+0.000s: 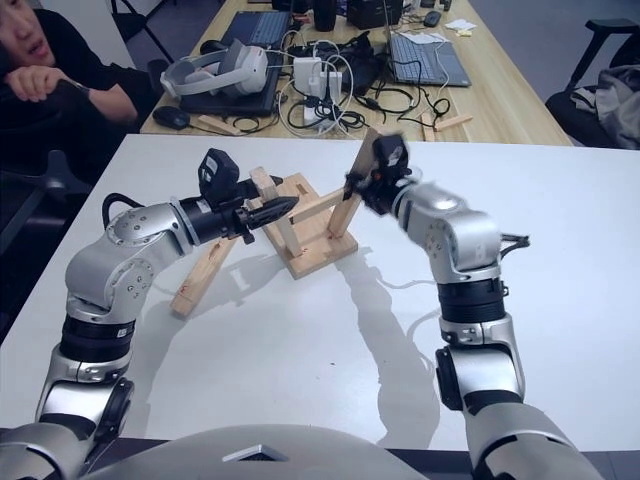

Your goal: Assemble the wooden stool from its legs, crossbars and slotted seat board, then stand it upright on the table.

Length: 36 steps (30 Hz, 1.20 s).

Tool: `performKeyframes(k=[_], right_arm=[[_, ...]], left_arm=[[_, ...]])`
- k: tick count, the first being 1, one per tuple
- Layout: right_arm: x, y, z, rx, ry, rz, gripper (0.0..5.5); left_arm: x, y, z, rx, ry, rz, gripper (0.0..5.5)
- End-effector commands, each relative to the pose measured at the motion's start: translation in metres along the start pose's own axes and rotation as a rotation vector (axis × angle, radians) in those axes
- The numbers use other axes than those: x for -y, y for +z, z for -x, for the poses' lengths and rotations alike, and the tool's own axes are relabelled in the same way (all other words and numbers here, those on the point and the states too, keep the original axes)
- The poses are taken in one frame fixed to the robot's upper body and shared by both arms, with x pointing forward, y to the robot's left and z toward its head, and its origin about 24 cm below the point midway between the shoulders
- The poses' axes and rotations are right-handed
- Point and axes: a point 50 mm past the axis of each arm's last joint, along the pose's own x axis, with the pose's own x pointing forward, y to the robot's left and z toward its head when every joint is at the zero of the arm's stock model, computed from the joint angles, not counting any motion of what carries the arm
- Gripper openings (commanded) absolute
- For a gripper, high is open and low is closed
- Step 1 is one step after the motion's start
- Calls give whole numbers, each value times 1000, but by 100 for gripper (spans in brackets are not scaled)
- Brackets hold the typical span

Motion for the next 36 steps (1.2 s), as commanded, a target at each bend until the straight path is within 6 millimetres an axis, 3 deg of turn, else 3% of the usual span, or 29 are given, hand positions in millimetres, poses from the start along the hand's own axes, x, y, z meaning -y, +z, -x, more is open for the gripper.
performKeyframes(k=[1, 4, 8, 13, 17, 22, 26, 28, 30, 33, 36], right_arm=[[-9, -42, -6, -261, 33, 13, 244], [-9, -38, -8, -227, 14, 1, 290], [-8, -13, -8, 21, -28, -15, 340], [-9, 33, 1, 375, -107, 66, 340], [-10, 49, 4, 481, -119, 133, 340], [-18, 93, 26, 749, -110, 369, 340], [-32, 108, 27, 768, 6, 462, 340], [-44, 102, 18, 673, 103, 390, 311], [-54, 82, 5, 492, 178, 263, 264], [-61, 22, -16, 131, 216, 96, 218], [-66, -33, -25, -181, 175, -33, 171]], left_arm=[[4, 3, -9, 25, -10, 23, 294], [2, 4, -9, 28, 4, 25, 341], [1, 2, -8, 24, 6, 27, 350], [3, 7, -10, 55, -8, 30, 350], [3, 7, -10, 56, -7, 29, 350], [2, 25, -9, 182, 21, -53, 350], [1, 20, -9, 163, 31, -63, 350], [0, 16, -9, 159, 54, -56, 350], [-7, 20, -7, 204, 127, -46, 350], [-19, 49, 6, 469, 335, -57, 350], [-15, 56, 8, 568, 417, -31, 350]])
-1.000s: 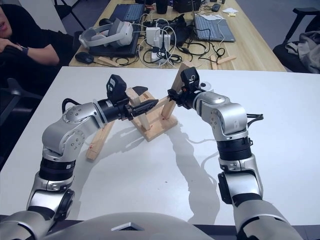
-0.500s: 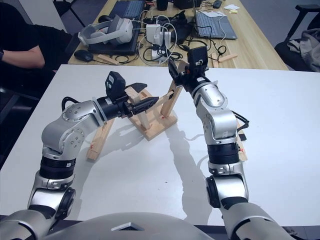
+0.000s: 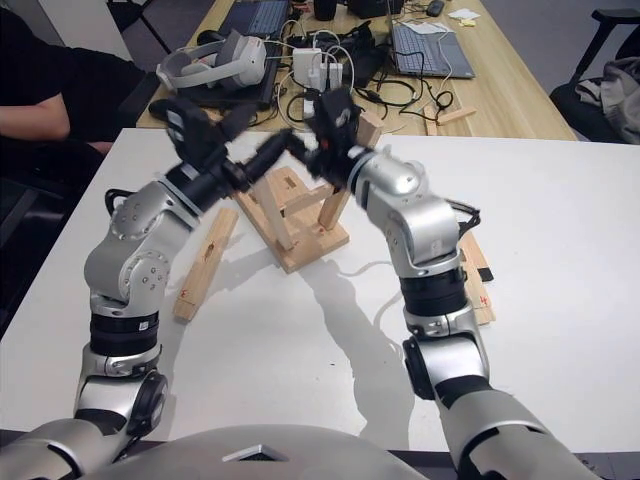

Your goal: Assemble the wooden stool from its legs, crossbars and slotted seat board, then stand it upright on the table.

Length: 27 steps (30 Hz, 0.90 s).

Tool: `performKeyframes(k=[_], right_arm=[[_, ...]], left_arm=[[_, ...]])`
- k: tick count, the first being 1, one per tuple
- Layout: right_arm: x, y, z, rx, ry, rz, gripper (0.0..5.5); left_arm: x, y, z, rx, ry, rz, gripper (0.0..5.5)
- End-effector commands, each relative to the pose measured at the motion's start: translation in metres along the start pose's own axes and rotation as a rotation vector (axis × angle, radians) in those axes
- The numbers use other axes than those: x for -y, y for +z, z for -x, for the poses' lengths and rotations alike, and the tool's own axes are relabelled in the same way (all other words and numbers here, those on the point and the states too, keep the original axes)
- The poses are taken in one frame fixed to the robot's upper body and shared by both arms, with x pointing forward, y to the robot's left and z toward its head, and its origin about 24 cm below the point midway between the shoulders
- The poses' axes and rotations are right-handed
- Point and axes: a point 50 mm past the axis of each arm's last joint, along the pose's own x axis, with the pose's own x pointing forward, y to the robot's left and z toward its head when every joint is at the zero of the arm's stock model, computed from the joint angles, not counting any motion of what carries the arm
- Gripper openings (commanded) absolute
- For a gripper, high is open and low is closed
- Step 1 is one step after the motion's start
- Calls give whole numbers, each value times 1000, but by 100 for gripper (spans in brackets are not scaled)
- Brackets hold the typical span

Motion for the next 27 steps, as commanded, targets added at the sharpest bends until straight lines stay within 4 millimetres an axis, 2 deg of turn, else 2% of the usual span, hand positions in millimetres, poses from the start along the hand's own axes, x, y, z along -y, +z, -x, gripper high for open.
performKeyframes(k=[1, 2, 4, 7, 10, 12, 14, 16, 17, 20, 21, 22, 24, 27], right_arm=[[-10, -66, -6, -340, -45, -174, 155], [-12, -73, -7, -372, -50, -188, 141], [-17, -65, -11, -317, -53, -189, 101], [-19, -24, -14, -47, -85, -96, 52], [-14, 21, -7, 181, -151, 1, 3], [-12, 45, -4, 270, -188, 46, 3], [-13, 54, -7, 283, -200, 46, 3], [-15, 46, -16, 216, -212, 1, 3], [-15, 28, -22, 124, -216, -48, 3], [-17, -62, -32, -270, -203, -271, 3], [-15, -79, -31, -327, -222, -302, 3], [-15, -84, -30, -332, -234, -313, 3], [-17, -72, -32, -260, -218, -276, 3], [-21, -29, -34, 3, -197, -72, 3]], left_arm=[[7, 6, -2, 84, 83, 15, 350], [11, 4, -2, 81, 85, 28, 350], [14, 2, -2, 78, 93, 45, 350], [11, 4, -5, 101, 121, 46, 350], [6, 11, -9, 144, 161, 45, 350], [-1, 19, -10, 181, 210, 35, 350], [-8, 23, -9, 205, 261, 31, 350], [-12, 23, -8, 215, 303, 30, 350], [-13, 25, -7, 223, 321, 28, 350], [-15, 25, -7, 228, 338, 28, 350], [-15, 25, -7, 225, 336, 29, 350], [-15, 24, -7, 219, 334, 30, 350], [-16, 21, -5, 206, 345, 36, 350], [-14, 17, -4, 189, 339, 41, 350]])
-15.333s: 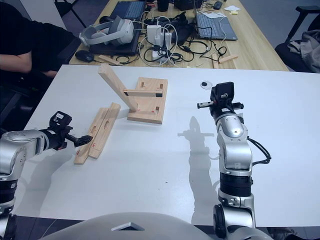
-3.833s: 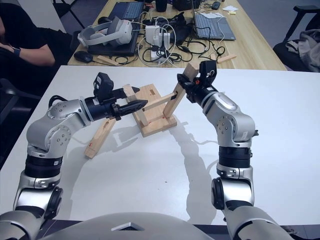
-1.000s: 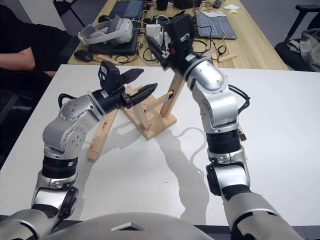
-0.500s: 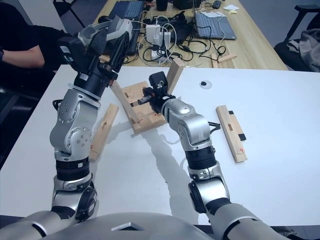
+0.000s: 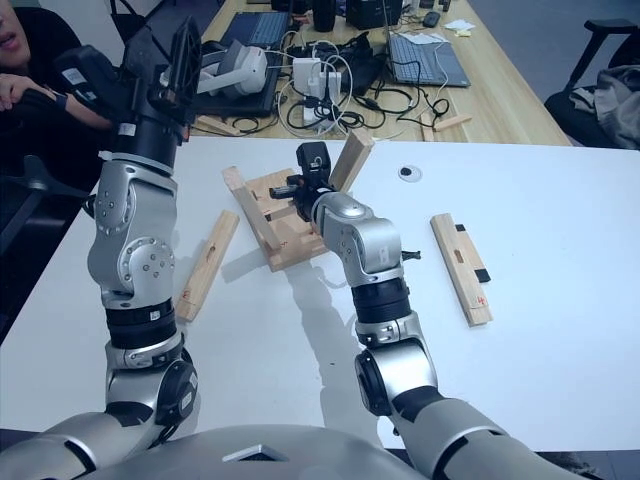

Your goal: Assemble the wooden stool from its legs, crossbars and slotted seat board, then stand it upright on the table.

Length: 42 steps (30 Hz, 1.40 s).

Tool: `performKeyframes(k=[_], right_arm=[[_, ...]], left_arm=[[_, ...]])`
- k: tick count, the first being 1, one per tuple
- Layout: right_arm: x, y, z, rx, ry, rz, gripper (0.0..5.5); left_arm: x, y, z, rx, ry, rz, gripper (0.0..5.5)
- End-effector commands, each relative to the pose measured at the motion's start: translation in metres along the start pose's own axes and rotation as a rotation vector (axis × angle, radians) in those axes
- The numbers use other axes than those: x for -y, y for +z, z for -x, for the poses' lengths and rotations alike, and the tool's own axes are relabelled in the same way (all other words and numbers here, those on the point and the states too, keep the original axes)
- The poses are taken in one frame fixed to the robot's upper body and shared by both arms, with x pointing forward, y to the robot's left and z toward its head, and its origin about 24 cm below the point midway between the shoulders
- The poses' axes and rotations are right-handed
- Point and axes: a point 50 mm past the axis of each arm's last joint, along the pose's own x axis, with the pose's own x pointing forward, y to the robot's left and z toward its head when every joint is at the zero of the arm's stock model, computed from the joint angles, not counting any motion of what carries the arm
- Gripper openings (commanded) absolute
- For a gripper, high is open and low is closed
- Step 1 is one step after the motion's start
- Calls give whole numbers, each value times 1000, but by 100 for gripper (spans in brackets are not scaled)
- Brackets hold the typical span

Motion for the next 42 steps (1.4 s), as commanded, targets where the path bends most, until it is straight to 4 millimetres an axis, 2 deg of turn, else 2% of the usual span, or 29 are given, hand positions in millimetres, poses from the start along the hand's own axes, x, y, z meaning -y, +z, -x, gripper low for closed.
performKeyframes(k=[1, 5, 7, 10, 13, 14, 15, 17, 20, 24, 29, 33, 35, 38, 42], right_arm=[[-5, 3, 5, 141, 12, 178, 3], [-19, 37, 21, 402, 53, 354, 3], [-26, 50, 30, 506, 84, 423, 3], [-39, 67, 45, 623, 147, 485, 3], [-63, 77, 55, 668, 295, 492, 3], [-72, 81, 57, 676, 351, 510, 3], [-81, 84, 59, 674, 414, 532, 3], [-95, 91, 62, 696, 495, 621, 3], [-112, 97, 59, 685, 608, 696, 3], [-134, 75, 47, 516, 866, 671, 3], [-135, 54, 28, 389, 922, 633, 3], [-121, 30, -1, 270, 836, 610, 3], [-113, 23, -7, 260, 764, 668, 3], [-96, 13, 2, 299, 638, 821, 3], [-56, 2, 28, 289, 432, 855, 3]], left_arm=[[1, -6, 1, -36, 1, -1, 350], [-1, -4, -1, -30, 3, -9, 350], [-2, 7, -7, 23, 0, -67, 350], [-4, 51, -29, 201, 18, -170, 350], [-9, 115, -53, 424, 55, -247, 350], [-14, 129, -56, 465, 78, -261, 350], [-21, 135, -58, 477, 107, -266, 350], [-33, 132, -59, 458, 153, -252, 350], [-33, 120, -60, 425, 139, -253, 350], [-30, 106, -61, 383, 127, -246, 350], [-28, 98, -61, 361, 124, -217, 350], [-25, 96, -62, 356, 118, -195, 350], [-26, 92, -62, 340, 119, -191, 350], [-28, 82, -61, 300, 111, -216, 350], [-32, 72, -58, 258, 117, -225, 350]])
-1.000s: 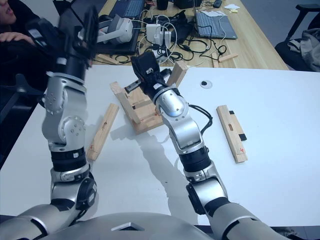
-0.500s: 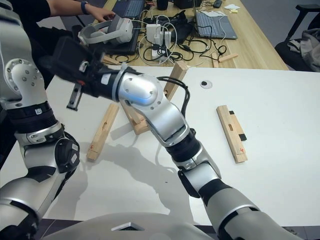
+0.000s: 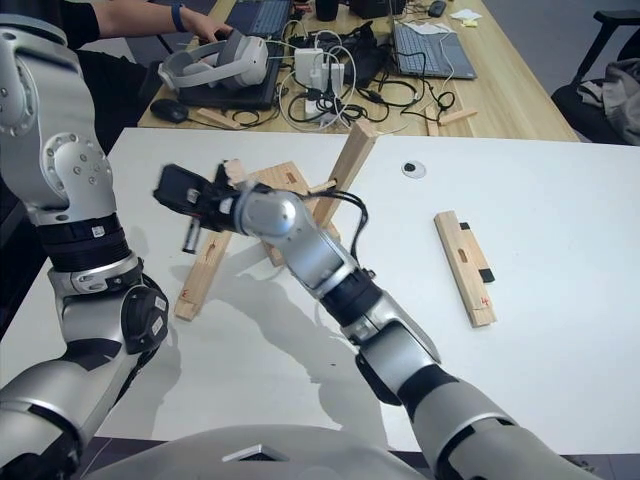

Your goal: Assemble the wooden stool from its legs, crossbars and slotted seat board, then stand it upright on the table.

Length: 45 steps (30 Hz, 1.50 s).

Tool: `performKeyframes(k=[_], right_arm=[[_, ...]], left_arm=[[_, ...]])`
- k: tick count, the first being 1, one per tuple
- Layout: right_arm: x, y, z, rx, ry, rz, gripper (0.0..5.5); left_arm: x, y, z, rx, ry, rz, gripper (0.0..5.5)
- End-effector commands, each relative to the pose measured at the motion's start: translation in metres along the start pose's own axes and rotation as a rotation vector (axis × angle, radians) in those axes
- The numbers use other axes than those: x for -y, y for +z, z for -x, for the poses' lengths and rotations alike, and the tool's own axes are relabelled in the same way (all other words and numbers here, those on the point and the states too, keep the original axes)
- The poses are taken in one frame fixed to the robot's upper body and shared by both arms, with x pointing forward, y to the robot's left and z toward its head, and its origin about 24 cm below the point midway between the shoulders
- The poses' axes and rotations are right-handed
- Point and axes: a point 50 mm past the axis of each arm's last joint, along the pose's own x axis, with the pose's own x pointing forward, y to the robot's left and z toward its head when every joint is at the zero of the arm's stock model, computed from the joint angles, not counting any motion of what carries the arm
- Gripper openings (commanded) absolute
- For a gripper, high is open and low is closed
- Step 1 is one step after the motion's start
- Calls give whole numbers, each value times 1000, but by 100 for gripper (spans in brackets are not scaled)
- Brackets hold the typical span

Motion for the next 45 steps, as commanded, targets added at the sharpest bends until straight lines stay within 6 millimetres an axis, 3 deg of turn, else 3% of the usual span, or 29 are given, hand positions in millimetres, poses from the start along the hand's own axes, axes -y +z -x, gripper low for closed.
performKeyframes(k=[1, 6, 14, 19, 21, 25, 30, 35, 38, 41, 45], right_arm=[[8, -14, 42, -103, -154, 30, 3], [30, -17, 82, -175, -312, 102, 3], [59, -43, 129, -335, -609, 86, 3], [98, -58, 154, -414, -776, 12, 3], [111, -62, 149, -412, -773, -57, 3], [127, -71, 116, -395, -669, -191, 3], [127, -72, 74, -359, -555, -318, 3], [118, -64, 47, -294, -461, -392, 3], [125, -49, 47, -228, -501, -330, 3], [136, -19, 59, -70, -574, -266, 3], [140, 28, 100, 134, -687, -87, 20]], left_arm=[[-2, -11, 7, -52, -5, -21, 350], [5, -19, 14, -87, -18, -6, 350], [10, -23, 19, -121, -38, 12, 350], [13, -26, 19, -136, -48, 21, 350], [15, -27, 19, -140, -52, 26, 350], [18, -29, 17, -143, -59, 38, 350], [23, -32, 20, -154, -59, 54, 350], [23, -32, 20, -155, -52, 52, 350], [22, -35, 22, -174, -51, 44, 350], [21, -37, 26, -193, -50, 38, 350], [23, -38, 34, -211, -54, 45, 350]])
